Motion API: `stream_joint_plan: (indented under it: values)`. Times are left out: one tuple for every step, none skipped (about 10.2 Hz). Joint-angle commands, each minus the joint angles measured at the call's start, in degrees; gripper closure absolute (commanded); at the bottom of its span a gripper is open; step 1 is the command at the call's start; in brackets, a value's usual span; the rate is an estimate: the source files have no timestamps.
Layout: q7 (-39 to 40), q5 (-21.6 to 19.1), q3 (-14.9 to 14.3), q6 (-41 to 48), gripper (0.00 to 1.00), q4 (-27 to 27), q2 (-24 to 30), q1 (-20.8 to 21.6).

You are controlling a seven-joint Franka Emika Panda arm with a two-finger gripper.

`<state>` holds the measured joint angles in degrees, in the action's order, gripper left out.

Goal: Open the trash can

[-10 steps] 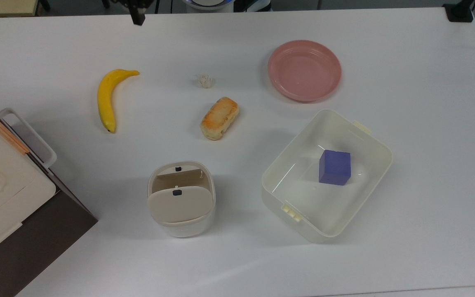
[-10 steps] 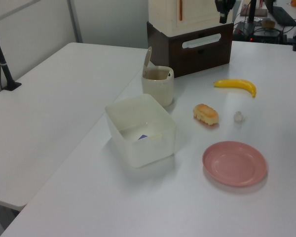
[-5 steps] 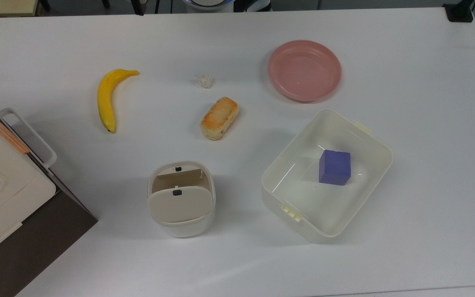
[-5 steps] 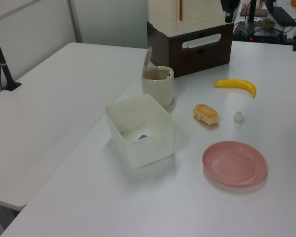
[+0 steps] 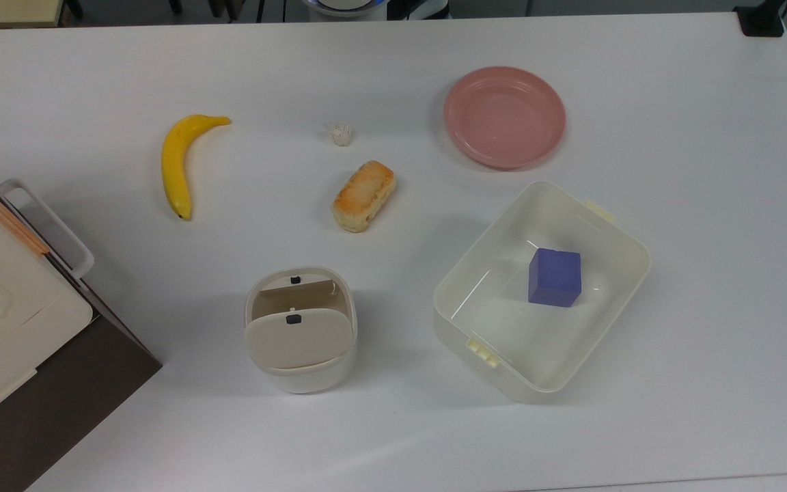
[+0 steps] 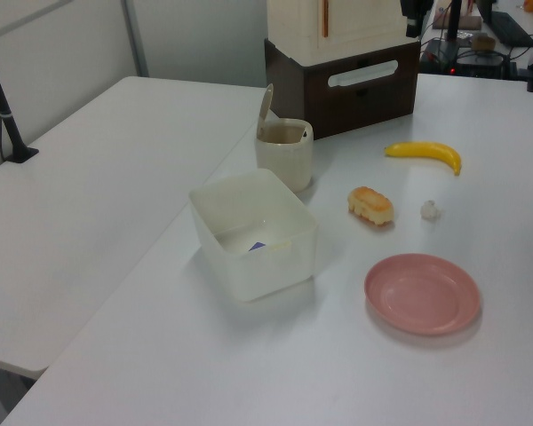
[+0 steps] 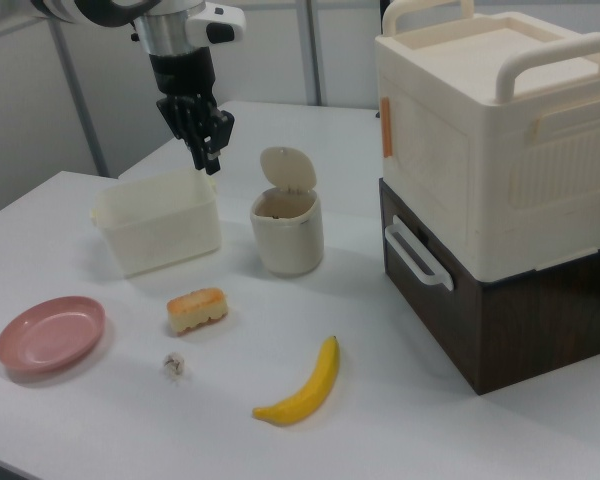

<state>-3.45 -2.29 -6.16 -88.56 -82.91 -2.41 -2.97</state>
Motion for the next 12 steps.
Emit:
stream_joint_plan:
  values:
    - [0.81,-0.97,-0.26,0.85,0.00,-1.38,1.62,-0.19]
    - [1.16,-1.22,-0.25,0.67,0.00,-1.29,1.62,-0.19]
    - [1.51,-1.31,-0.43,0.41,0.00,-1.29,1.53,-0.28]
    - [1.60,-0.79,-0.08,0.32,0.00,-1.38,1.62,-0.19]
    - [0.82,-1.40,-0.08,0.32,0.00,-1.38,1.45,-0.19]
    - [0.72,-1.40,-0.08,0.93,0.00,-1.47,1.53,-0.19]
    - [0.72,-1.40,-0.08,1.02,0.00,-1.38,1.62,-0.10]
    - [0.72,-1.31,0.01,1.72,0.00,-1.21,1.62,-0.01]
    - [0.72,-1.40,0.10,1.90,0.00,-1.29,1.71,-0.27]
    - [0.72,-1.58,0.88,1.47,0.00,-1.29,1.80,-2.63]
    - [0.72,-1.58,4.11,1.29,0.00,-1.29,1.88,-5.52]
    - [0.64,-1.05,4.66,1.46,0.00,-1.29,1.97,-4.51]
